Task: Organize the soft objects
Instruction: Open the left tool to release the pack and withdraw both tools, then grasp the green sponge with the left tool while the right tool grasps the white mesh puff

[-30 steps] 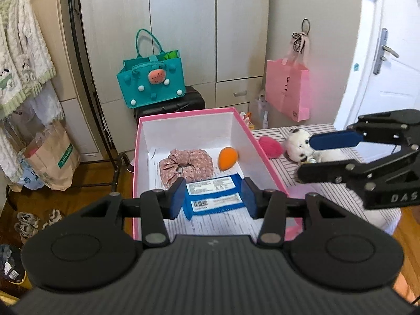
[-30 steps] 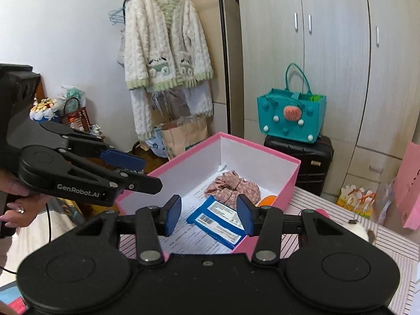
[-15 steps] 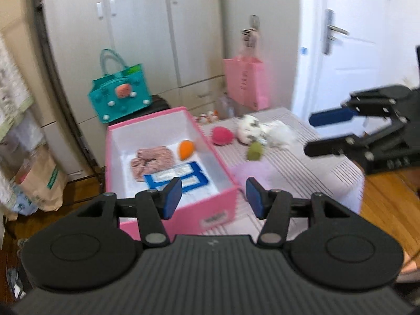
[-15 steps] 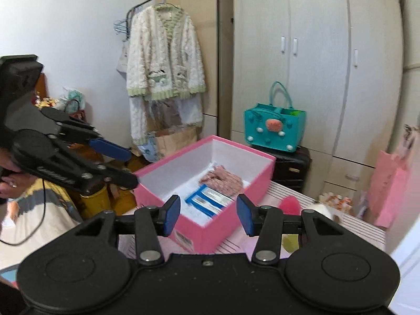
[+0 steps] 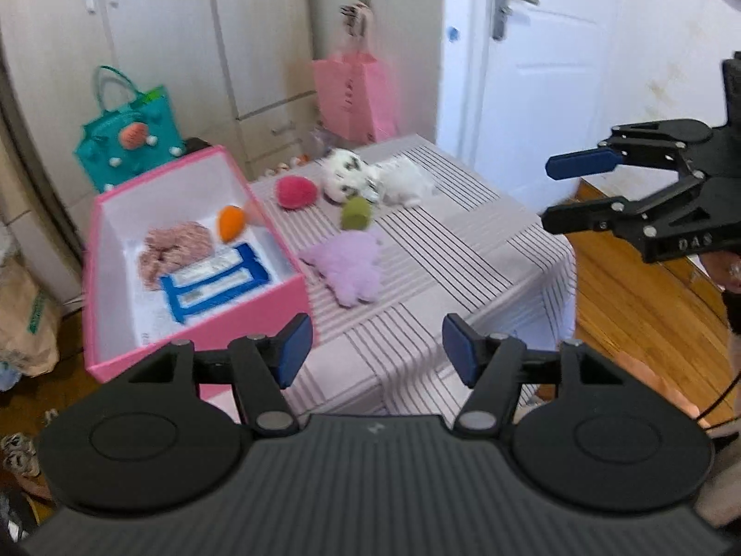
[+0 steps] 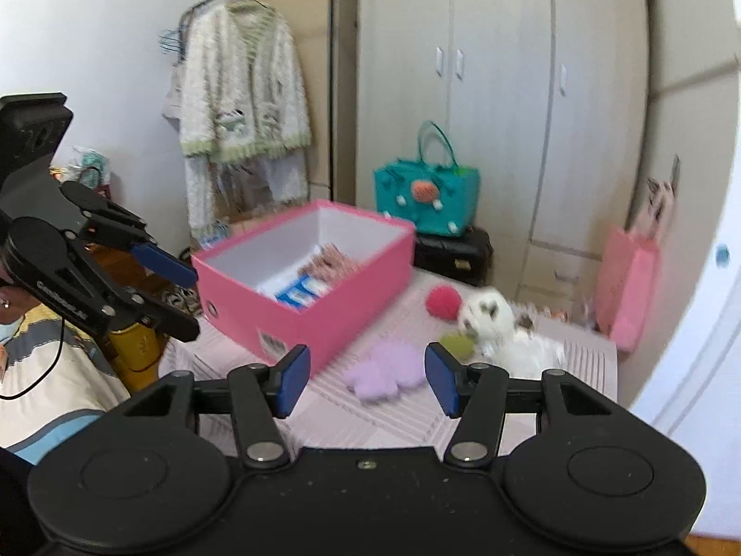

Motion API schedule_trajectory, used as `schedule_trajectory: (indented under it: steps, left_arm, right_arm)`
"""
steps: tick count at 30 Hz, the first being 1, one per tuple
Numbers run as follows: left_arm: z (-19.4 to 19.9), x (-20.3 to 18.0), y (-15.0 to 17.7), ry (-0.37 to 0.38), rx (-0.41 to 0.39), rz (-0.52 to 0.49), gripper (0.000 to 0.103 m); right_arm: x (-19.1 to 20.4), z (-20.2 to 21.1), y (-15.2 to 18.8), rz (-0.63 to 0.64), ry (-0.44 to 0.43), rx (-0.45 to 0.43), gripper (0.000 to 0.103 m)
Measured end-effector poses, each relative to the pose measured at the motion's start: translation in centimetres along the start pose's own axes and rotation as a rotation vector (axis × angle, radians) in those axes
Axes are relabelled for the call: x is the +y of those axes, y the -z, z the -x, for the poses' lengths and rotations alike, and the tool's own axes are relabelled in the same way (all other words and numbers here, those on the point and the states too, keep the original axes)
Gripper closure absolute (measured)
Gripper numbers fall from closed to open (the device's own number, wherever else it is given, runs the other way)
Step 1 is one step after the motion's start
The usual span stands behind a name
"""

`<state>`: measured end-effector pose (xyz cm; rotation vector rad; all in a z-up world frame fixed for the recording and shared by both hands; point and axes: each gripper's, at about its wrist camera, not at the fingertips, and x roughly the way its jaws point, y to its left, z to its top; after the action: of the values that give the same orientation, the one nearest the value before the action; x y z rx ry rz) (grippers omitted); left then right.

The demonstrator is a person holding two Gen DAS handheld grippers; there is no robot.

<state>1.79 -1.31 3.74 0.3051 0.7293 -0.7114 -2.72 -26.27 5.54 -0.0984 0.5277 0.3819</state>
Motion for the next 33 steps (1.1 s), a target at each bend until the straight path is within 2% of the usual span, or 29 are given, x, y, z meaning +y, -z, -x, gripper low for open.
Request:
schedule_trajectory:
  steps: [2, 7, 12, 15, 19, 21, 24, 27, 29, 33]
  left_arm:
    - [-1.6, -0.2, 0.5, 0.023, 0.028, -0.020, 0.040]
    - [-5.2, -0.6, 1.3, 0.017, 0.047, -0.036, 0.040]
    - [-7.5, -2.4, 0.9, -0.019, -0.041, -0.097, 0.040]
    - [-9.1, -3.0, 0.1, -0.027, -0.085, -0.086, 0.040]
    - [-12.3, -3.5, -1.0, -0.027, -0.093, -0.076, 0.040]
    - [-13.9, -3.7, -1.6, -0.032, -0.096, -0.065, 0.041]
    - [-15.8, -3.7, -2.5, -0.058, -0.112, -0.013, 0.041]
    - [-16.9, -3.7, -2.6, -0.074, -0.203, 0.049, 0.040]
    - [-18.0, -3.6, -3.0, -0.088, -0.205, 0.073, 0.040]
    - [-20.0, -3.6, -4.0, -0.157, -0.221, 0.057, 0.040]
  right_arm:
    - [-0.9, -0.2, 1.1, -0.022, 0.005, 0.020, 0.043]
    - [-2.9, -1.1, 3.3, -0.058, 0.001, 0.062, 0.043]
    - [-4.8, -3.0, 4.7, -0.067, 0.030, 0.034, 0.042]
    - [-6.3, -4.4, 4.9, -0.070, 0.051, 0.004, 0.040]
    - [-8.4, -6.3, 4.7, -0.095, 0.068, -0.038, 0.039]
    - [-9.7, -7.2, 4.6, -0.119, 0.070, -0.067, 0.034]
    - [-11.4, -8.5, 4.9, -0.154, 0.088, -0.119, 0.032]
    - [-12.5, -10.7, 4.7, -0.138, 0.149, -0.082, 0.032]
    - [-13.2, -12.0, 4.7, -0.159, 0.165, -0.075, 0.032]
    - [-14.7, -14.4, 4.8, -0.207, 0.125, -0.039, 0.032]
